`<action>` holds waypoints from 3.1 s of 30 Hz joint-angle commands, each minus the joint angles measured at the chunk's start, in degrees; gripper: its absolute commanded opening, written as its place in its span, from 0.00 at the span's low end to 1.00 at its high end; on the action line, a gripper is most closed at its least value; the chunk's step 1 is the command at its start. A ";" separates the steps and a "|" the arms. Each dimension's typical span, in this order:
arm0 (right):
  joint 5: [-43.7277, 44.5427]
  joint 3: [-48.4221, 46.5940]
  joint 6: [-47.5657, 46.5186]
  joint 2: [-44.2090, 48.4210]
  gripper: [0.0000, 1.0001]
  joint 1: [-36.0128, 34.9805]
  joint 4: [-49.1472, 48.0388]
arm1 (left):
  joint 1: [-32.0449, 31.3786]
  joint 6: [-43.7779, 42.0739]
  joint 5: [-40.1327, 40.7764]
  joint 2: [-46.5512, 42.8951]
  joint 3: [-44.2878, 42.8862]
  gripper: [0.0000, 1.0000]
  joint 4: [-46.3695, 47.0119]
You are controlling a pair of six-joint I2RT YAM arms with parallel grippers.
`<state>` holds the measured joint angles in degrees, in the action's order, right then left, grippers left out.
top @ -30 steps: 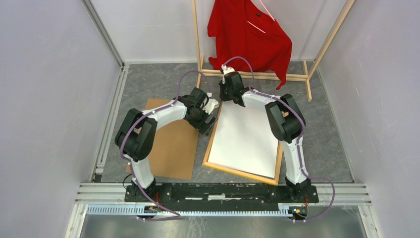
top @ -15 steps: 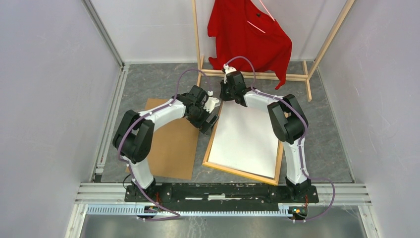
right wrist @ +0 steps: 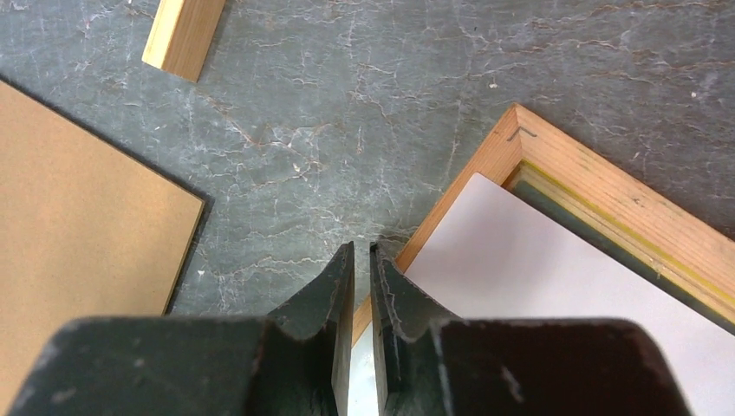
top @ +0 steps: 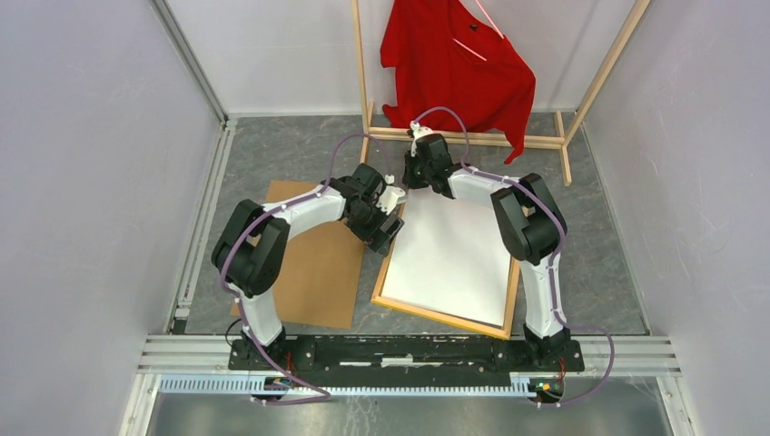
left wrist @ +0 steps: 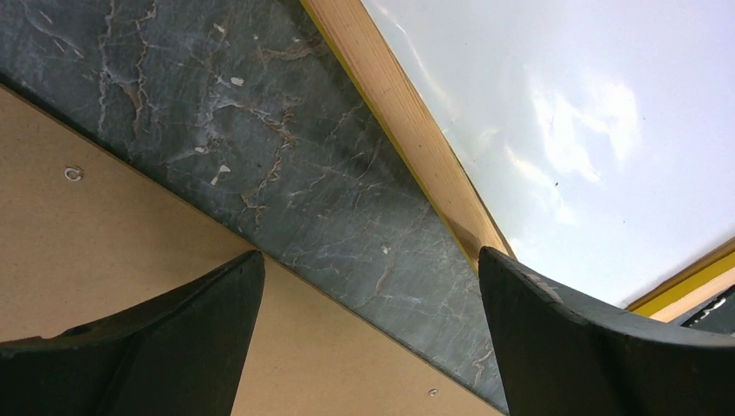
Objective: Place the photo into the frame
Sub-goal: Adjust the photo in the photo frame.
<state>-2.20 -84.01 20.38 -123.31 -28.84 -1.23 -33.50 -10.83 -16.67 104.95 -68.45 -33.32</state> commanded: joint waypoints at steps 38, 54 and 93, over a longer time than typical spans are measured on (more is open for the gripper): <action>-1.84 5.20 0.27 5.87 0.17 3.45 -2.68 | -3.33 -1.75 11.64 1.00 4.82 1.00 4.94; -1.35 1.35 0.21 7.27 0.19 3.50 -1.14 | -3.36 -1.83 11.50 -0.72 0.94 1.00 2.26; 4.35 20.87 24.96 21.41 0.88 -25.06 1.08 | 45.82 -18.44 49.45 -15.22 18.78 0.85 15.13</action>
<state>-0.56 -62.81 41.36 -104.62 -52.80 0.34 10.68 -26.28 28.23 87.74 -50.48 -28.40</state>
